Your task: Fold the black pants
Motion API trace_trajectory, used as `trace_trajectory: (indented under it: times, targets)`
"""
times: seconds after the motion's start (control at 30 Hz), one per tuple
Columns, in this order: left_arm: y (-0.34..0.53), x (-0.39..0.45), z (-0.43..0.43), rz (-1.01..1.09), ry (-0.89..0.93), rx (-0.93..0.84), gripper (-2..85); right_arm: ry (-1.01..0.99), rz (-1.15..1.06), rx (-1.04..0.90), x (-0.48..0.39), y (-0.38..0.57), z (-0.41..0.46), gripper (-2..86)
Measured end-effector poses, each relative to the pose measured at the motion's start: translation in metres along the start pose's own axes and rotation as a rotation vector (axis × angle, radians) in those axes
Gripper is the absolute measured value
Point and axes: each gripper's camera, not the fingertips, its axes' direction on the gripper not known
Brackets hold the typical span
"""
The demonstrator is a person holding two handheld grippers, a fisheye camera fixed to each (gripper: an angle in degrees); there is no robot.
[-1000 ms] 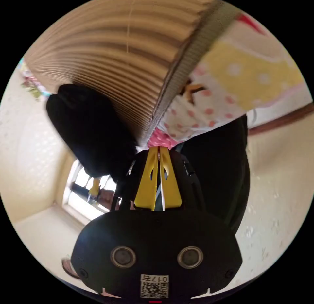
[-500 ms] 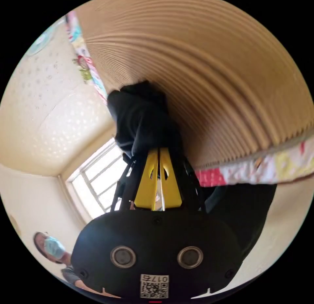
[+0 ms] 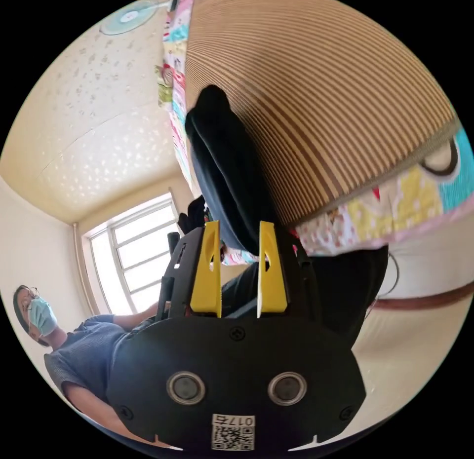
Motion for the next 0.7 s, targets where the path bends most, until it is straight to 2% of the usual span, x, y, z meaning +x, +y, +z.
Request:
trace_trajectory:
  times: [0.1, 0.17, 0.27, 0.4, 0.53, 0.6, 0.7]
  targets:
    - [-0.025, -0.037, 0.037, -0.098, 0.108, -0.177, 15.2, -0.020, 0.100, -0.039, 0.028, 0.035, 0.013, 17.1]
    - [-0.034, -0.060, 0.073, -0.254, 0.357, -0.322, 10.7, -0.063, 0.142, -0.053, 0.044, 0.051, 0.017, 19.2]
    - [-0.030, -0.051, 0.107, -0.270, 0.582, -0.456, 6.6, -0.170, 0.170, -0.061, 0.070, 0.062, 0.022, 24.2]
    - [-0.021, -0.016, 0.123, -0.232, 0.582, -0.506, 5.4, -0.298, 0.183, 0.002, 0.101, 0.060, 0.028, 27.3]
    - [-0.002, 0.005, 0.139, -0.330, 0.648, -0.516, 5.1, -0.448, 0.144, 0.091, 0.124, 0.045, 0.036, 26.7]
    - [0.009, 0.011, 0.142, -0.376, 0.672, -0.520, 4.9, -0.696, 0.075, 0.166, 0.132, 0.032, 0.048, 24.9]
    - [0.021, 0.024, 0.136, -0.390, 0.657, -0.518, 3.8, -0.843, 0.058, 0.167, 0.132, 0.021, 0.066, 23.1]
